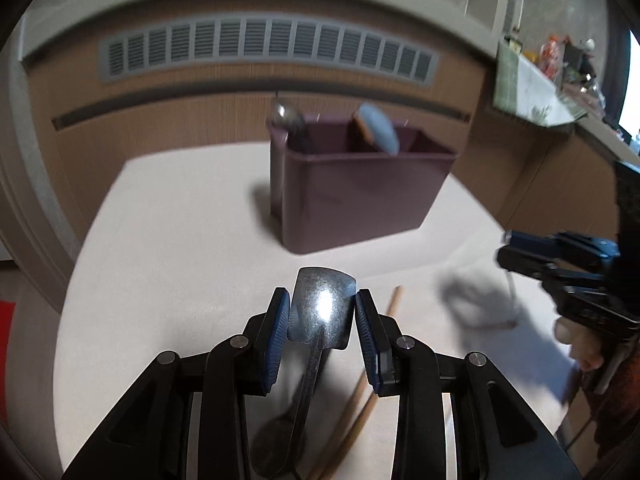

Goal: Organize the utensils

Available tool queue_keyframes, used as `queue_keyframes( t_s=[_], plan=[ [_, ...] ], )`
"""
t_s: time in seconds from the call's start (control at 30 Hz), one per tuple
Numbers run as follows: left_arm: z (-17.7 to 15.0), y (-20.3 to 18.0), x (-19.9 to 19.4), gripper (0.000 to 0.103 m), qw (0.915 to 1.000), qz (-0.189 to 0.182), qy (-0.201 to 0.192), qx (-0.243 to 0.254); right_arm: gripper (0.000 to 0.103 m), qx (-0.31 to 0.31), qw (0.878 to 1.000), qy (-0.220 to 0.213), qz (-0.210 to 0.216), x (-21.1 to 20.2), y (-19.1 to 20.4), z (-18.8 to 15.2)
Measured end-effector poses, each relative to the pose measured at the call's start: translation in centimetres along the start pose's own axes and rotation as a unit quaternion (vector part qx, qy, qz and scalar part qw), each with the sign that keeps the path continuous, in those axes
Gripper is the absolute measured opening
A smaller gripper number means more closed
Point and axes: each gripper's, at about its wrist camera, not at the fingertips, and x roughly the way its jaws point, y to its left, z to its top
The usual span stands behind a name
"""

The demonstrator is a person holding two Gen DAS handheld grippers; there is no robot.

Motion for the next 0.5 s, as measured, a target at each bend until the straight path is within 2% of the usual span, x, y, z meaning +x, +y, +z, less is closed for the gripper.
queue_keyframes(
  t_s=[0.33,0.37,0.43,0.5],
  plan=[
    [1.0,-0.9,-3.0,0.031,0.9991,-0.006,-0.042,0.006,0.026,0.009,1.000,-0.017,0.008,-1.2,0.4,0.8],
    [1.2,-1.0,-3.3,0.026,0.9989,-0.005,-0.046,0.007,0.026,0.010,1.000,-0.019,0.007,-1.2,0.4,0.8],
    [1.3,-1.2,-3.6,0.006,0.9986,-0.002,-0.052,0.011,0.026,0.010,1.000,-0.020,0.005,-1.3,0.3,0.9],
    [1.6,-1.2,-3.7,0.006,0.9984,-0.004,-0.055,0.011,0.026,0.013,1.000,-0.021,0.006,-1.3,0.2,1.0]
  ],
)
